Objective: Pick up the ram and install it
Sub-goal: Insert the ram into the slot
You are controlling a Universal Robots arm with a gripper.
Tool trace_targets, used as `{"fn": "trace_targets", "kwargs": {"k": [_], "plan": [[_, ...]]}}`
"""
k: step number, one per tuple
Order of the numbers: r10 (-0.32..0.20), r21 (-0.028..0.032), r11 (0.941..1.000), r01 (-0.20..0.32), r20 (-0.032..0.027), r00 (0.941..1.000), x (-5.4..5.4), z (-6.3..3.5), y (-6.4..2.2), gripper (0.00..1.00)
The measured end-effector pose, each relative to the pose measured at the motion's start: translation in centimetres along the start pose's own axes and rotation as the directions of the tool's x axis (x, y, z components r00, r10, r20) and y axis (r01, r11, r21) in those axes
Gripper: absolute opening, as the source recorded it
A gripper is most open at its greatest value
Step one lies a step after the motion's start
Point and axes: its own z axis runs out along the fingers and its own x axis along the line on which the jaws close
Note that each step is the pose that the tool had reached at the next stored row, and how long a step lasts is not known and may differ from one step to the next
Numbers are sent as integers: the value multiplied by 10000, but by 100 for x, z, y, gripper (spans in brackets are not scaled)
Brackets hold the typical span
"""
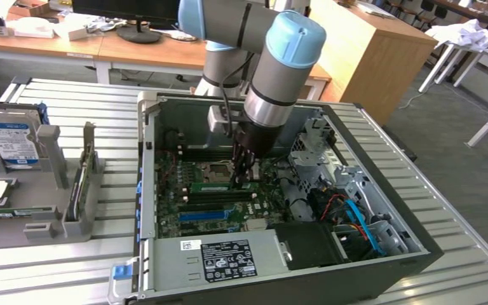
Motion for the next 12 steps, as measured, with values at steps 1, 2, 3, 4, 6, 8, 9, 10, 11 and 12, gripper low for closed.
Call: {"fn": "trace_targets", "kwargs": {"k": [1, 2, 3, 4, 6, 8, 9, 10, 11, 12], "plan": [[0, 15, 10000, 0, 0, 10000, 0, 2, 2, 12], [-2, 33, 10000, 2, 0, 10000, 1, 4, 3, 12], [-3, 54, 10000, 3, 0, 10000, 1, 7, 3, 12], [-3, 76, 10000, 3, 0, 10000, 1, 9, 4, 12], [-6, 103, 9999, 6, 0, 10000, 1, 10, 4, 12], [-5, 110, 9999, 5, 1, 10000, 1, 10, 6, 12], [-5, 111, 9999, 5, 1, 10000, 1, 10, 8, 12], [-6, 113, 9999, 6, 1, 10000, 1, 10, 9, 12], [-5, 116, 9999, 5, 1, 10000, 1, 10, 11, 12], [-3, 125, 9999, 3, 1, 10000, 1, 10, 13, 12]]}}
